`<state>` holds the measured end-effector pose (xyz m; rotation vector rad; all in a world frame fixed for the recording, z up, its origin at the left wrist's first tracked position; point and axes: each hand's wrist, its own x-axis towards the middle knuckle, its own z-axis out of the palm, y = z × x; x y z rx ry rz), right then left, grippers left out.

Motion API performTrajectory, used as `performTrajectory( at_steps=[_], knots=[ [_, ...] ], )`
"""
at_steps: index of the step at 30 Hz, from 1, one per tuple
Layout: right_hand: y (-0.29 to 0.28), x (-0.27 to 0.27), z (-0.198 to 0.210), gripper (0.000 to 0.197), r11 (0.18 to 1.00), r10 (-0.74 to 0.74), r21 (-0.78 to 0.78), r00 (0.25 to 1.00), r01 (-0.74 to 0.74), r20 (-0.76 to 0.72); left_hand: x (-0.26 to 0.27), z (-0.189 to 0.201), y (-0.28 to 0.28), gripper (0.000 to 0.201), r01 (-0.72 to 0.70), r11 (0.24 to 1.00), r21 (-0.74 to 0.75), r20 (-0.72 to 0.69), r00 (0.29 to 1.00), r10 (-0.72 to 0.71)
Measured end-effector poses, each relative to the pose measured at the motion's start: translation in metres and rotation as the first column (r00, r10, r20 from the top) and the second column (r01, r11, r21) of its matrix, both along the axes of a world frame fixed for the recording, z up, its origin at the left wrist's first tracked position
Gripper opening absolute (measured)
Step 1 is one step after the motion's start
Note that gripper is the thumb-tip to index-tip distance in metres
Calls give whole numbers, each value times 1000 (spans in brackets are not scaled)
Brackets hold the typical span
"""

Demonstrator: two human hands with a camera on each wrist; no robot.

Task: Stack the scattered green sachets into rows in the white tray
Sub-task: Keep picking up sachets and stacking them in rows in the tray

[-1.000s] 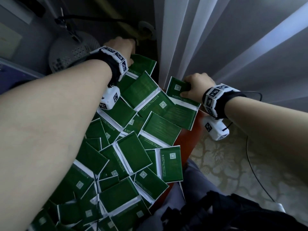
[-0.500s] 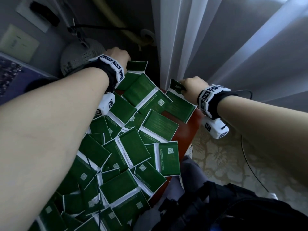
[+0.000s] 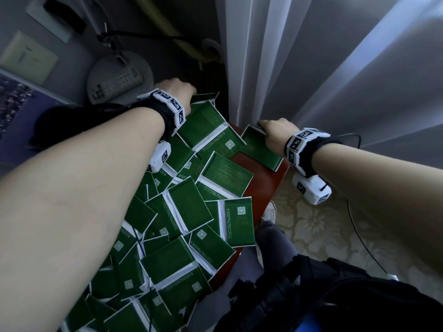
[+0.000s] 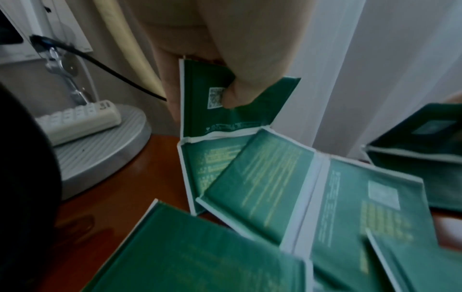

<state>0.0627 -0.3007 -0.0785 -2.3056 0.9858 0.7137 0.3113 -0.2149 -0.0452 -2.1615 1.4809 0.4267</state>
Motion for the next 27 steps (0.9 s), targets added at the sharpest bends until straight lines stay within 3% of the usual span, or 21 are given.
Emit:
performTrajectory(
  at_steps=[5, 10, 13, 18, 22, 24, 27],
  knots=[
    [15, -9, -18, 62, 999, 42, -17, 998, -41, 51, -5, -17, 20, 56, 22, 999, 37, 19, 1000, -22],
    [32, -15, -35, 99, 993, 108, -35, 994, -108, -13, 1, -35, 36, 68, 66, 998, 20, 39, 997, -67],
    [40, -16, -37, 108, 994, 104, -37, 994, -104, -27, 3, -44, 42, 73, 58, 997, 41, 66, 996, -60],
    [42, -9, -37, 86, 999, 6, -38, 1000, -5, 13, 5, -59, 47, 72, 18, 999, 52, 97, 995, -23],
    [40, -6, -34, 69, 998, -56, -20, 997, 57, 48, 6, -66, 54, 83, -48, 997, 64, 83, 996, 42],
    [39, -4, -30, 66, 997, -73, -24, 996, 75, 59, 4, -67, 59, 92, -88, 994, 57, 52, 995, 85],
    [38, 3, -23, 67, 993, -78, -73, 988, 88, 134, 3, -69, 66, 89, -131, 991, 12, -1, 991, 131]
  ],
)
